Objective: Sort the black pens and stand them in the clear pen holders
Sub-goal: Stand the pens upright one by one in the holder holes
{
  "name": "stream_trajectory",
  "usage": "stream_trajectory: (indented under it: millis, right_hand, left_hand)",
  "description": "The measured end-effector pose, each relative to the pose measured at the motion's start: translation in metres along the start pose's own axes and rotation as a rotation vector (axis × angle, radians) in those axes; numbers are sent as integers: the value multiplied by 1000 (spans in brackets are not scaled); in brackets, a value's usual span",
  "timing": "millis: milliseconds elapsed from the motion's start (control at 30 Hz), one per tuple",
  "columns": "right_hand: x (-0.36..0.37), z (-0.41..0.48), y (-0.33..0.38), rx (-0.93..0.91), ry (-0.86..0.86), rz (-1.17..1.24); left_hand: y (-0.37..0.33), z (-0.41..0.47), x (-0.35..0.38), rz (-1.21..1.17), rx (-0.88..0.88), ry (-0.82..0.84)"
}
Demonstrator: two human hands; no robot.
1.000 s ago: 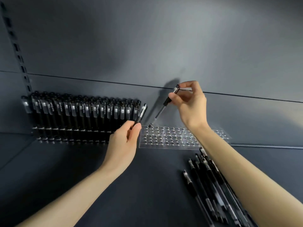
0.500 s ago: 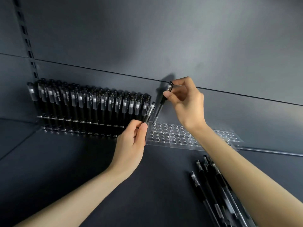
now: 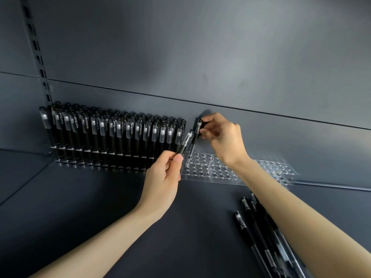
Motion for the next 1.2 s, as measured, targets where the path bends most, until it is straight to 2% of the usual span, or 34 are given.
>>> stream_trajectory:
  millis: [233,300,400,467,600,700,833,900,1033,1200]
  right_hand:
    - [-5,-7,5,-14,-39,-17]
    - [-12,-13,3,19,-69,103]
    - [1,-26,3,90,90,441]
    - [8,-33,6,89,171,507]
    - [-2,-36,4,75,114,559]
    - [-11,-34,3,76,86,549]
    - [-56,-22,1,15,-149,466]
    - [-66,-18,3,-29,-213,402]
    - [-57,-14,3,-77,-236,314]
    - [-48,-11,-7,-74,-235,320]
  left_hand:
    - [4,1,4,16,-24,23]
    - [3,0,8,-10,-25,53]
    - [0,-1,16,-109,-37,105]
    - [-2,-2,22,-132,-46,130]
    - [-2,-5,33,-109,-62,199]
    - [-4,-4,34,80,-23,202]
    - [-22,-7,34,654,223,145]
    - [-22,-8,43,859,303,178]
    - [-15,-7,55,1085,344,224]
    - [-13,-5,57,1145,370,206]
Point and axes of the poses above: each hand's wrist, its own z-axis towards the middle knuckle, its own x-axis out of the palm, y = z × x, the point moved 10 cm from there along z, towards the middle knuckle, and after that the axes turned 8 degrees about y, right-handed, at the moved point
